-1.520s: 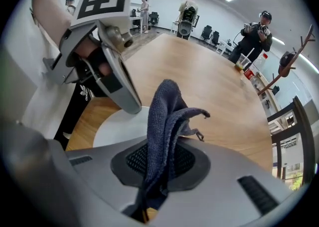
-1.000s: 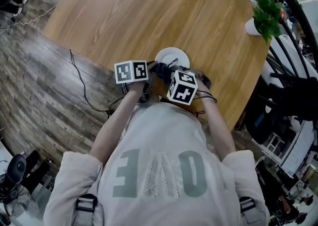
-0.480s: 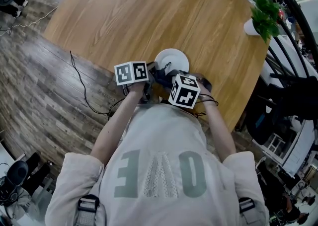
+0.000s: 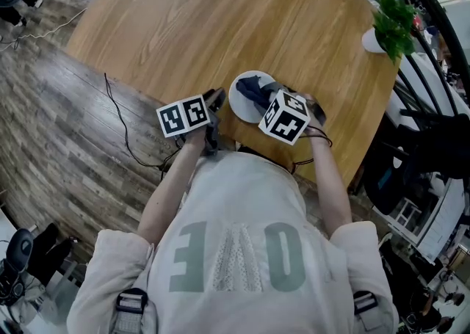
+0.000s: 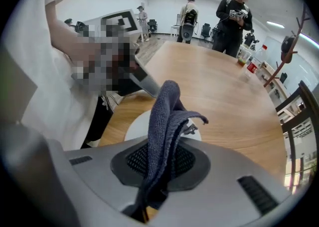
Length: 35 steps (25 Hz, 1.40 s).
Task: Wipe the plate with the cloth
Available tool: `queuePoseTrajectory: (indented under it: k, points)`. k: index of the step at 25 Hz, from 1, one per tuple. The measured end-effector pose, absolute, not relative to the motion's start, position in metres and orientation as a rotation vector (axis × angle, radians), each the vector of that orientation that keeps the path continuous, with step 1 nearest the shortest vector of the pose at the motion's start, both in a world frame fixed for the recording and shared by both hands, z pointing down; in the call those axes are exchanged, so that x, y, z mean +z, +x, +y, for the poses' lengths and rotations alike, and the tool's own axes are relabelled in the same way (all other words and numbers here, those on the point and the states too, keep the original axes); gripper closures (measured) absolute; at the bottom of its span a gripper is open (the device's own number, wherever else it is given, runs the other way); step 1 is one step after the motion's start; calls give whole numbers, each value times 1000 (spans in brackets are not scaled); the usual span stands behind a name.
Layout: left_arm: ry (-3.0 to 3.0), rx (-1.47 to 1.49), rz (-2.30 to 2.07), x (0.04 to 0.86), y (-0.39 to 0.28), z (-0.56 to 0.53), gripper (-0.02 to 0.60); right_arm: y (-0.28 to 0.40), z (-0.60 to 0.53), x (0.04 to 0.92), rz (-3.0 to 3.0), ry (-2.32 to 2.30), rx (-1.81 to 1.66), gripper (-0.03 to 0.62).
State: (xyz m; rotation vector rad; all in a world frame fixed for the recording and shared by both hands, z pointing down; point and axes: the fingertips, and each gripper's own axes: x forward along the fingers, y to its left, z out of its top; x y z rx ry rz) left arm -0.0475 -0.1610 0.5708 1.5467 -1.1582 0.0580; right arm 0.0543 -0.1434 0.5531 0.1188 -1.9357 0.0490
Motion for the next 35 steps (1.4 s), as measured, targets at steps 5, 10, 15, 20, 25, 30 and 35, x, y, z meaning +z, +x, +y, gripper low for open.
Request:
queuePoseTrajectory:
  k: [5,10,15,20,25,30,35]
  points:
    - [1599,85,-1272,560,-84,-166,574,40,-182,547,-1929,205,4,537]
    - [1632,91,-1358,549,-101,-168,574,26,-194,563,-1884,197,-28,537]
    - [1670,94,-1409,537,-112,-171,574,15,-180,574,-1847,137,-82,537]
    - [1667,90,-1423,535,-117,-169,574,4,-144,573,-1853,6,-86,537]
    - [1685,90,-1433,529,-119,-171,574,-3,-106,571,-1857,-114,-72,537]
    - [1721,84,-1430,517,-114,-175,574,-3,-112,566,-1888,-79,-60,537]
    - [1807,77,-1468,485,-117,-193,574,-1,-150,527,-2021,135,-43,537]
